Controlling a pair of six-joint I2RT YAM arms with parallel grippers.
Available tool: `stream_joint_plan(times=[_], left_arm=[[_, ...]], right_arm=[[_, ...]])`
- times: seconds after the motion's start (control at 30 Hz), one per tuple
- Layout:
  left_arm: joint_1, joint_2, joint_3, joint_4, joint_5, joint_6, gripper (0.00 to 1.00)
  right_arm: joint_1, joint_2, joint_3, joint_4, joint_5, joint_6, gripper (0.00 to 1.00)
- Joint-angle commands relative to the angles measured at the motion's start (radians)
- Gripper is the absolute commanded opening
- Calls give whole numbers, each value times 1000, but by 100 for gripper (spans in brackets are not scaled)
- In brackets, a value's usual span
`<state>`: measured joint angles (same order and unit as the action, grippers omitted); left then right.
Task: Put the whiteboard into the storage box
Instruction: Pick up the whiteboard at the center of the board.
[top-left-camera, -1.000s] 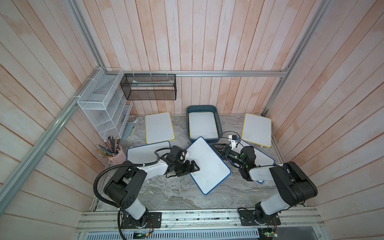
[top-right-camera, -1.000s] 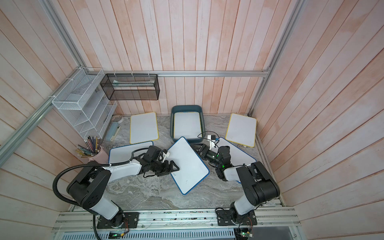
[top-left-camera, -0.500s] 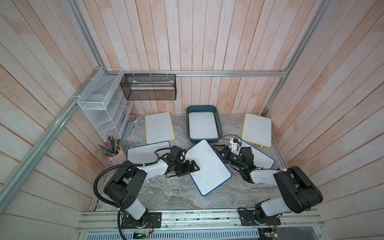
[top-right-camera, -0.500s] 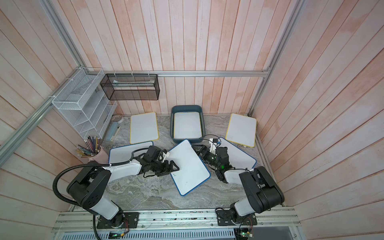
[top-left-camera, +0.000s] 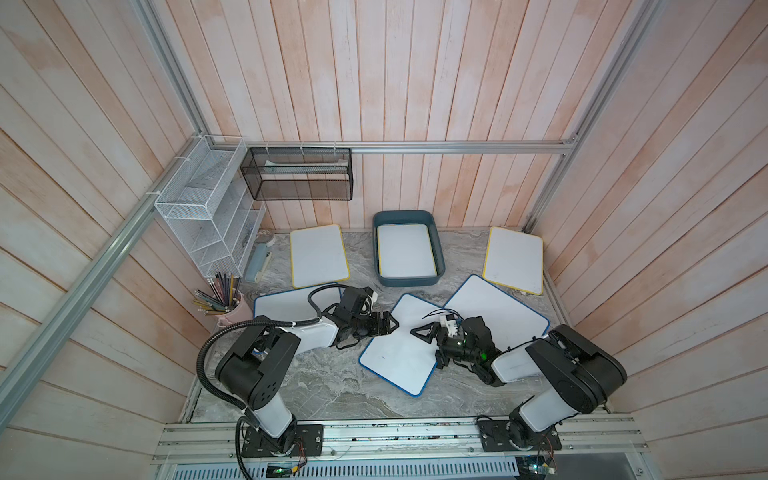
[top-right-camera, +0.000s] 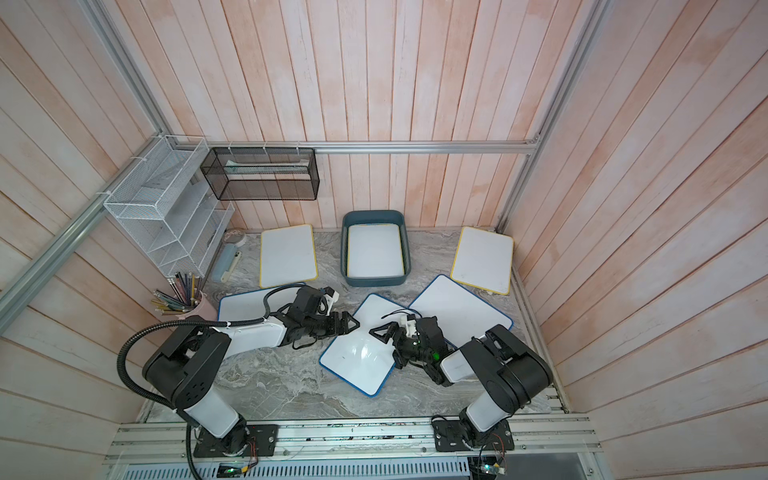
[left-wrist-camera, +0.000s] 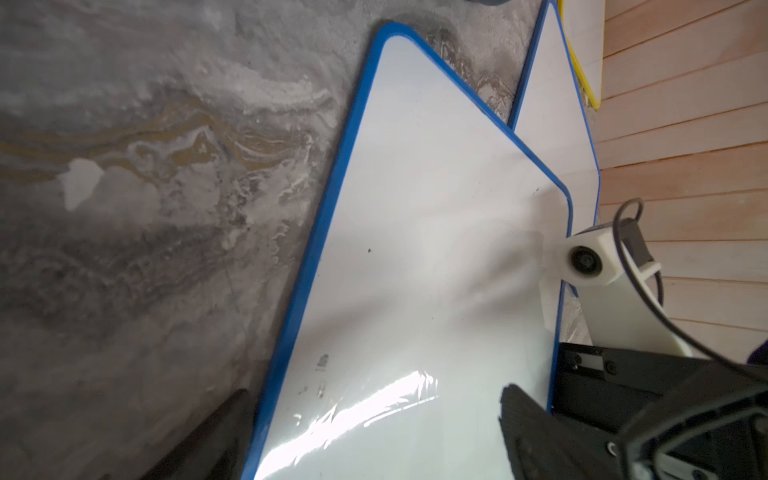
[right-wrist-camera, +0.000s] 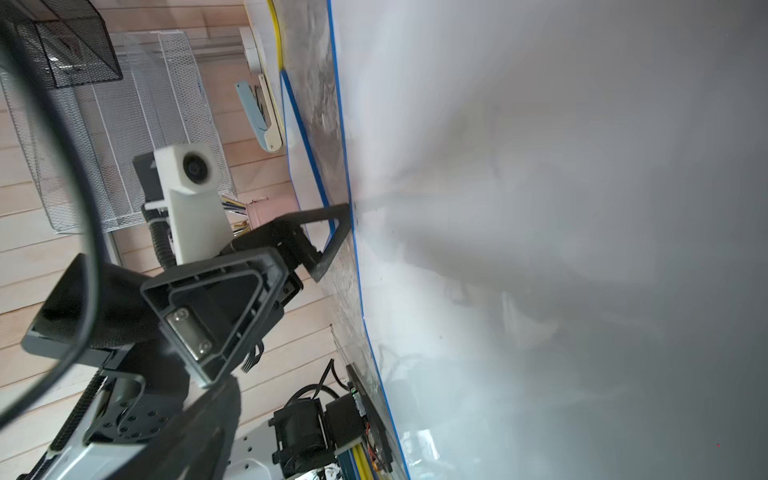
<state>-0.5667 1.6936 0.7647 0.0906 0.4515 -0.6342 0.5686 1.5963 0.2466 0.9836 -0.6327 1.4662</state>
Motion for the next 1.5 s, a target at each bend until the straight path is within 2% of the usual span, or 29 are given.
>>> stream_joint_plan(times=[0.0, 0.13, 0.27, 0.37, 0.53, 0.77, 1.17, 1.43, 1.47], left_arm=[[-61, 91, -62, -145, 90, -8, 94], [-59, 92, -61, -154, 81, 1, 94], [-60, 86, -60, -148, 79, -8, 94], [-59, 75, -56, -144, 65, -9, 94], [-55, 49, -54, -152, 41, -4, 94], [-50, 17, -61, -130, 26, -5, 94], [-47, -33, -81, -70, 28, -22, 94], [-42, -56, -72, -83, 6, 14, 94], [-39, -62, -75, -79, -1, 16, 94]], right_arm=[[17, 9, 23, 134, -46, 76, 95], [2, -24, 27, 46, -53, 31, 92], [-1, -77, 71, -139, -53, -53, 87], [-1, -117, 123, -320, -38, -177, 83], [-3, -154, 172, -481, -13, -271, 81], [-17, -171, 180, -518, -19, -305, 79], [-47, -165, 264, -695, -47, -433, 80], [-50, -181, 272, -724, -49, -460, 77], [-50, -182, 276, -738, -47, -469, 74]])
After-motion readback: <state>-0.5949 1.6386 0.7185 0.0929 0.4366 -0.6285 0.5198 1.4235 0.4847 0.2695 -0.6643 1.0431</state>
